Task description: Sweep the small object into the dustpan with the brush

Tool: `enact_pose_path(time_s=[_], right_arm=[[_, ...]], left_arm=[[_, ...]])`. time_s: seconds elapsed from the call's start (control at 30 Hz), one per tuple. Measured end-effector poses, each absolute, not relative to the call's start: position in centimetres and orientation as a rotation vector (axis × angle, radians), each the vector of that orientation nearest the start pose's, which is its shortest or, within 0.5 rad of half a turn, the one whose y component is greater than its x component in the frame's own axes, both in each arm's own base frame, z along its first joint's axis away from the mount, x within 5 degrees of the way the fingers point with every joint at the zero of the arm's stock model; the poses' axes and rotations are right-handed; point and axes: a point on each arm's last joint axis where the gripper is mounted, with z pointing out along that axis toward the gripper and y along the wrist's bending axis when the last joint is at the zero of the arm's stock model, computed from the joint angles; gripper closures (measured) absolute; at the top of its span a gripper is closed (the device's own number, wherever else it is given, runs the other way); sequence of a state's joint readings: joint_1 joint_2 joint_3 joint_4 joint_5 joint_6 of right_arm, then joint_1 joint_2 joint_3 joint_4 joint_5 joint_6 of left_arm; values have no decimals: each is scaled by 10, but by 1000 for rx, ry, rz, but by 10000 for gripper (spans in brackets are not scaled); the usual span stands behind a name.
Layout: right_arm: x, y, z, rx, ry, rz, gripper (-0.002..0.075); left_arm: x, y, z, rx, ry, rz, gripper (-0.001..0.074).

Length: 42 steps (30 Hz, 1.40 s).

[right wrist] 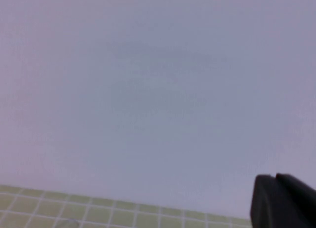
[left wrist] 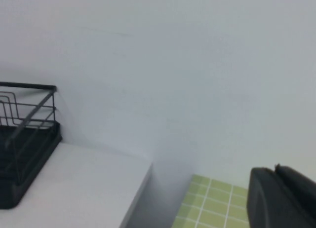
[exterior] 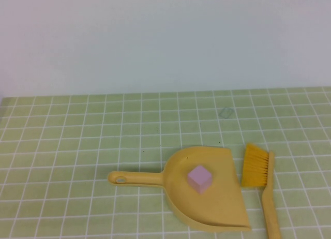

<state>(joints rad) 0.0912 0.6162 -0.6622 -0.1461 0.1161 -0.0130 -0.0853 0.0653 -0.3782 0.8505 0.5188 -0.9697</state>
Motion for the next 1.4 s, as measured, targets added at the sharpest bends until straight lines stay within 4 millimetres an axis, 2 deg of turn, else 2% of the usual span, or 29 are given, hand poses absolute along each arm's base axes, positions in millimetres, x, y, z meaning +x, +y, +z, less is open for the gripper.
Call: enact_pose_path(time_s=[0.1,0.23,0.37,0.6,0.77,0.9,1.03,1.4], right_arm=[[109,2,356,-132,1536,-114,726],[84,-4,327,-89,1517,-158,726],[68,-7,295,-46,1516,-200,726],[53,-10,244,63,1519,-229,727],[53,-10,215,64,1549,-228,729],[55,-11,204,63,1571,-225,729],[55,-10,204,64,1561,-220,729],[53,-11,186,45,1696,-248,729]], left_arm=[[34,30,293,-368,1505,73,737],[34,30,293,-368,1508,73,737],[37,31,285,-349,1528,108,737],[40,27,264,-326,1594,81,737],[43,9,255,-66,1694,26,737],[41,-5,255,103,1687,-52,737],[41,-6,250,86,1652,-99,737],[53,-5,197,-12,1732,-109,737]])
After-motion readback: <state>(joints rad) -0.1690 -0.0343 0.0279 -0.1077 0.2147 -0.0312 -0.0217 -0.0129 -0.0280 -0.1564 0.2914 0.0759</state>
